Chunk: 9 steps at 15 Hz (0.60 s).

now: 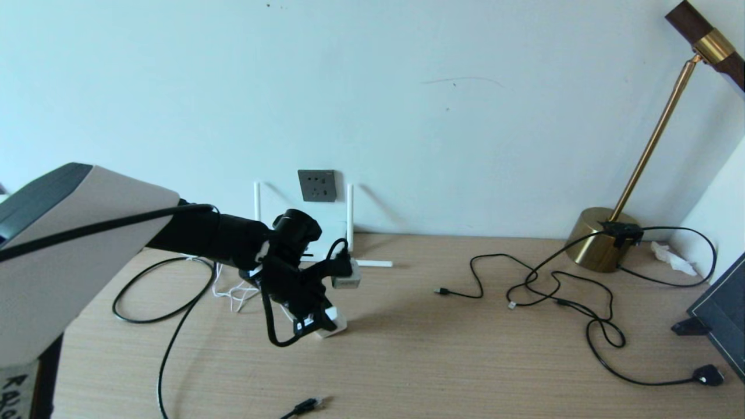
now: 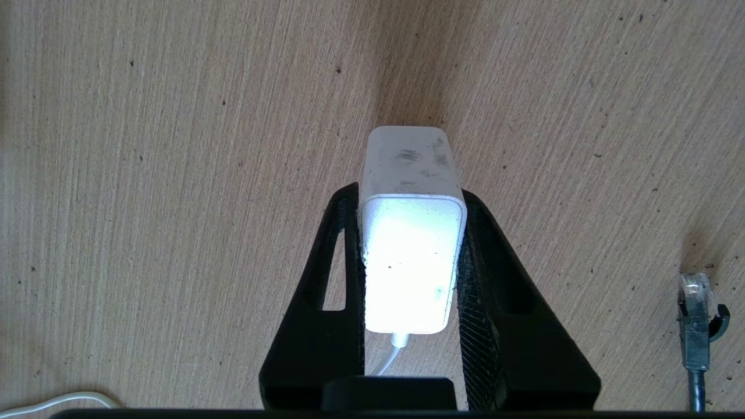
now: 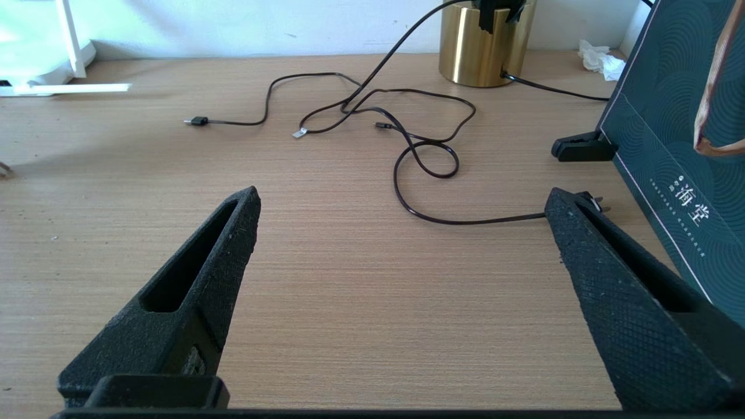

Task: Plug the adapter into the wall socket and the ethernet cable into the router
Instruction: Pick up plug

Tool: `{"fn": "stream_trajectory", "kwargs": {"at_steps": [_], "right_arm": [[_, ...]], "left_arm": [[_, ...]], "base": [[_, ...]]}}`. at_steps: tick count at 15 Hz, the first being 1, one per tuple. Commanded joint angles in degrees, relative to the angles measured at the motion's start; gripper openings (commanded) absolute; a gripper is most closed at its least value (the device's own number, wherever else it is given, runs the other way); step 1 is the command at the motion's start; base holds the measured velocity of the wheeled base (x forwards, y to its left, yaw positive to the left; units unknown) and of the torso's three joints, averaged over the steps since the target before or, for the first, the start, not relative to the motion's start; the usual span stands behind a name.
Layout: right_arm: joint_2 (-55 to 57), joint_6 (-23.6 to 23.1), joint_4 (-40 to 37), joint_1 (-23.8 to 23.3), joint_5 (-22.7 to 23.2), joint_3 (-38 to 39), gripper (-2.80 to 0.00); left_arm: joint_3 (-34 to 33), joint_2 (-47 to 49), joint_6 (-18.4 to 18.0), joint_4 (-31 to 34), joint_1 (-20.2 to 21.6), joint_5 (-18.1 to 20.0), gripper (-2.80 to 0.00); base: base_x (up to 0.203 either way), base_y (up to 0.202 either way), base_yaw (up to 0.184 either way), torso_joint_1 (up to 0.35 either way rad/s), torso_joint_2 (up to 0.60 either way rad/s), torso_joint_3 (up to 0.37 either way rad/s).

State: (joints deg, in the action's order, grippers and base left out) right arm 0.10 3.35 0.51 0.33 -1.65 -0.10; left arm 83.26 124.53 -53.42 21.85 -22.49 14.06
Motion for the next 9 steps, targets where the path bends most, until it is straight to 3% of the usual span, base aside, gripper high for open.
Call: {"fn": "stream_trajectory", "kwargs": {"at_steps": [1, 6, 7, 9], "right_arm": [[0.1, 0.0, 0.0, 0.0, 0.0, 0.0, 0.00], [0.1, 0.0, 0.0, 0.0, 0.0, 0.0, 0.00], [0.1, 0.1, 0.0, 0.0, 0.0, 0.0, 0.00], [0.1, 0.0, 0.0, 0.0, 0.0, 0.0, 0.00]], "left_arm": [[-0.4, -0.2, -0.3, 0.1, 0.0, 0.1, -2.80], [-2.1, -5.2, 0.2, -0.6, 0.2, 0.7, -2.80], [-2.2, -7.8, 2.1, -1.0, 0.2, 1.9, -2.80], [-2.5, -14.2, 10.4, -1.6, 0.2, 4.3, -2.80]], "base": [[0.000, 0.000, 0.000, 0.000, 0.00, 0.000], [0.000, 0.000, 0.000, 0.000, 0.00, 0.000], [0.000, 0.000, 0.000, 0.000, 0.00, 0.000], [0.000, 0.000, 0.000, 0.000, 0.00, 0.000]]}}
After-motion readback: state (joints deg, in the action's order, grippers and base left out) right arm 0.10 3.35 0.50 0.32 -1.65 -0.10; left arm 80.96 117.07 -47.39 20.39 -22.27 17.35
